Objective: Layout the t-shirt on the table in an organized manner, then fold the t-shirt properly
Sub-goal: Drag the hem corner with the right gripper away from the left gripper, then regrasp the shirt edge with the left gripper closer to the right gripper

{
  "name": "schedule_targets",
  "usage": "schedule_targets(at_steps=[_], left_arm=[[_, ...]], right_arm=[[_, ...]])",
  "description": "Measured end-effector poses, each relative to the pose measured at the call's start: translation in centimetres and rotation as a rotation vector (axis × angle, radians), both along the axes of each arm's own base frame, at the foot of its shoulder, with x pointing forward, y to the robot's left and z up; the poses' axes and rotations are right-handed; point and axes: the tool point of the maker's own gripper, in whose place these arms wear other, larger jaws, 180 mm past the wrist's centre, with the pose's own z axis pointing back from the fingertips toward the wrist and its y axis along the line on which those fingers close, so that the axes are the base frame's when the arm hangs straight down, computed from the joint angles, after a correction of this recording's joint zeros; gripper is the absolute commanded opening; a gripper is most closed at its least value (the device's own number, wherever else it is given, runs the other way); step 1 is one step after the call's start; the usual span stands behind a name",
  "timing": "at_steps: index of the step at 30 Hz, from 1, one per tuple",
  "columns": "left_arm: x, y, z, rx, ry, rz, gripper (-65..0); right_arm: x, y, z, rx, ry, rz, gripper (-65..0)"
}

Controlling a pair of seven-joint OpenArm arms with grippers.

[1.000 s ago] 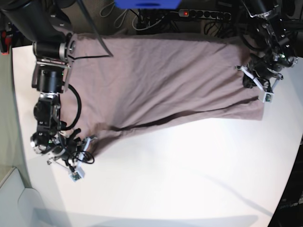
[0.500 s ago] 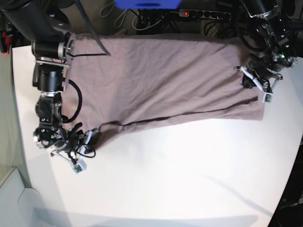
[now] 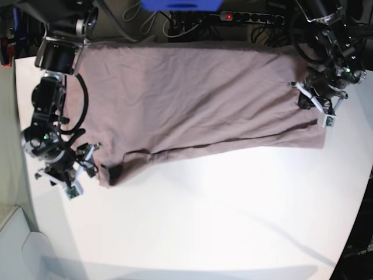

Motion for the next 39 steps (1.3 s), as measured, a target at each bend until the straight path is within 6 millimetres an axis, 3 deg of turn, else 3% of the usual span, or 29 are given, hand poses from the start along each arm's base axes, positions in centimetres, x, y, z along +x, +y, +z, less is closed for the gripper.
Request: schedule_targets(at_steps=[2,6,10,15,21,27,34,39], left_arm=[[0.0,0.0,0.0,-0.003,-0.002,0.0,-64.5],[0.0,0.0,0.1,-0.005,-0.004,0.001,-64.5],[-0.2,0.0,0.6,0.039,0.02,-0.019,-64.5],[-1.2,0.9,2.3,0.149,0.072,-0.041,-64.4],[2.2,0.8,5.6,0.17,-0.051,-0.047,-64.1],[1.8,0.9,2.4,0.132,0.047,-0.035,-64.1],[3.6,1.6,1.0,0.132,-0.008,-0.017,-64.1],[6.2,2.5,1.1,0.1,-0.045,0.002,-64.3]], right_arm=[[-2.0,1.0,-1.9,0.015,0.049,0.015,-36.0],[-6.7,2.7,-6.7,0.053,0.184,0.012,-53.4],[-7.0,4.1,-7.1,0.101,0.169,0.022,-65.0],[-6.8,4.6,-8.5,0.147,0.195,0.023,-65.0],[-6.3,4.3,-8.6,0.156,0.193,0.02,-65.0],[-6.3,4.3,-8.6,0.157,0.192,0.02,-65.0],[-6.3,4.3,-8.7,0.157,0.193,0.02,-65.0],[-6.4,4.3,-8.7,0.162,0.191,0.02,-65.0]])
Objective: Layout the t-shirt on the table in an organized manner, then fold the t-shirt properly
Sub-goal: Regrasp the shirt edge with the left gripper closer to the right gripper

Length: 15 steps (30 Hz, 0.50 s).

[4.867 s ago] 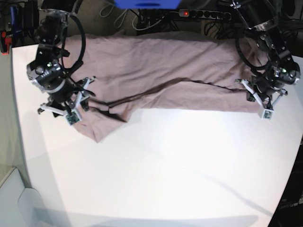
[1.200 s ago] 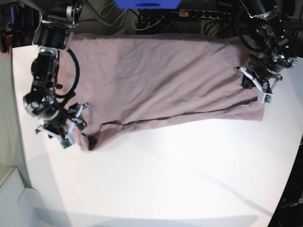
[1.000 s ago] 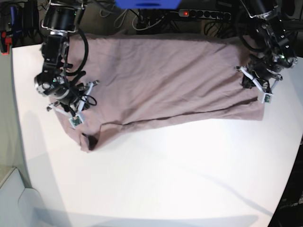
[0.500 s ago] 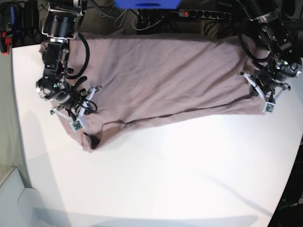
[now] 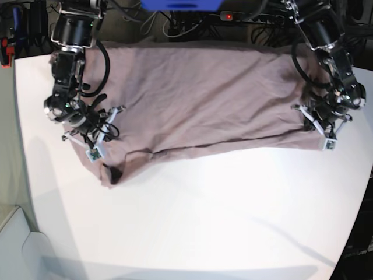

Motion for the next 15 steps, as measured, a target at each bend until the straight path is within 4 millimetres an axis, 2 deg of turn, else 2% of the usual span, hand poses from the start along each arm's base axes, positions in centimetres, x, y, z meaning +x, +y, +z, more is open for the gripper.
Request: schedule_targets(at_steps=[4,9,12,15], left_arm=[[1.7,0.8,0.7,-0.002,-0.03,0.01,-64.3],[6.7,0.9,3.8,-0.046,-0.164,0.018,-64.3],[8.4,1.5,3.8,-0.071,-0.178,0.033,-64.3],[9.8,1.2,3.6,-0.128,-0.204,0.053,-64.3]], right_arm=[[0.0,-0.2,0.0,-0.005,-0.001,0.001,-65.0],[-0.1,-0.5,-0.3,0.011,-0.001,-0.001,-65.0],[-0.2,-1.1,-0.4,0.009,-0.002,0.001,-65.0],[-0.4,-1.3,-0.4,0.006,-0.006,-0.001,-65.0]])
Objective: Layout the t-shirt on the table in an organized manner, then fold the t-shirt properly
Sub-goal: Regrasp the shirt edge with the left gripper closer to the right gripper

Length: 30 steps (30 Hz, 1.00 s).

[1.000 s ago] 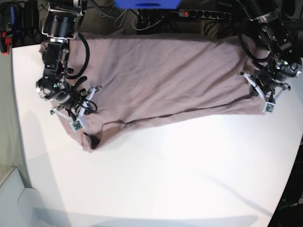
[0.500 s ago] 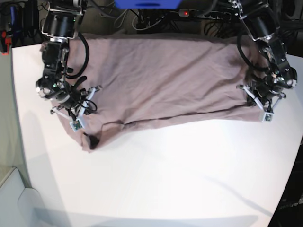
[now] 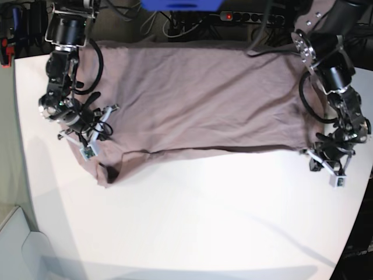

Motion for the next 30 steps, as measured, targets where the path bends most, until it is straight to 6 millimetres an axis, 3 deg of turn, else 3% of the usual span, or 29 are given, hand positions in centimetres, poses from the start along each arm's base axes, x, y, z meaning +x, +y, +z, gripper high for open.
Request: schedule_targets(at_steps=[3,8,12,17,22,26,30], left_arm=[[1.0,-0.4,1.3,0.001,-0.027,-0.008,-64.3],[1.1,0.9,6.2,0.139,-0.033,-0.013,-64.1],[-2.2,0.0,8.5,0.236,-0.008,-0.028,-64.1],[-6.7,-3.1,6.7,0.218,0.037,-0.083,-64.1],[-9.9,-7.3,0.7,0.112,0.113,-0.166,-64.1],[-11.8,-7.7,-3.2,0.039,0.175,-0.157,-64.1],[-11.4,-7.2,-4.3,-0.041,0.137,-0.133,-64.1]], right_arm=[[0.0,-0.2,0.0,-0.004,0.0,0.002,-65.0],[-0.1,-0.5,0.0,-0.012,0.003,0.001,-65.0],[-0.1,-0.5,0.0,-0.014,0.006,0.001,-65.0],[-0.1,-0.9,0.4,-0.056,0.016,0.004,-65.0],[-0.6,-1.6,1.1,-0.126,0.025,0.01,-65.0],[0.0,-0.7,1.9,-0.116,0.002,0.012,-64.3],[0.7,-0.6,2.7,-0.112,-0.025,0.014,-53.3]])
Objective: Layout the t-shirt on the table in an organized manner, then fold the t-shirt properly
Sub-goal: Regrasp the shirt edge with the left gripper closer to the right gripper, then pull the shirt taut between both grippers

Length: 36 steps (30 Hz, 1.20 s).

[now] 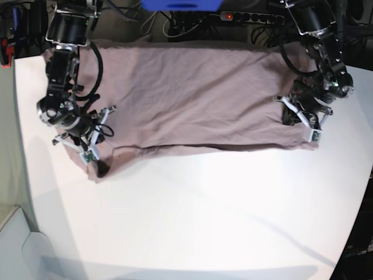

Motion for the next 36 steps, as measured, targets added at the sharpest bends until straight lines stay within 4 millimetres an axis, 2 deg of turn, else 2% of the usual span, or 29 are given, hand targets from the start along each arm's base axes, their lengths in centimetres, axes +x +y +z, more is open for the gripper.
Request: schedule_targets(at_steps=[4,7,13,16,21,27,32,36], left_arm=[[0.2,0.2,-0.1,-0.016,-0.01,0.009,-64.1],[0.2,0.2,-0.1,-0.017,-0.01,0.009,-64.1],[0.2,0.0,-0.2,-0.021,-0.011,0.011,-64.1],[0.3,0.0,-0.1,-0.023,-0.013,0.011,-64.1],[0.2,0.2,-0.1,-0.02,-0.011,0.014,-64.1],[0.2,0.3,-0.1,-0.019,-0.012,0.014,-64.1],[0.2,0.3,-0.1,-0.019,-0.012,0.014,-64.1],[0.2,0.3,-0.1,-0.018,-0.012,0.013,-64.1]], right_arm=[[0.9,0.8,0.7,0.012,-0.019,0.002,-39.6],[2.2,1.6,1.7,0.013,-0.051,0.026,-35.5],[3.2,5.9,2.3,0.039,-0.068,0.125,-35.2],[4.3,6.1,2.8,0.062,-0.09,0.115,-35.2],[3.5,5.7,-0.2,0.061,0.011,0.112,-35.2],[4.7,5.3,0.7,0.064,-0.03,0.112,-35.2],[4.3,5.6,0.1,0.082,-0.022,0.113,-35.2],[3.9,5.6,-1.6,0.105,0.018,0.111,-35.2]])
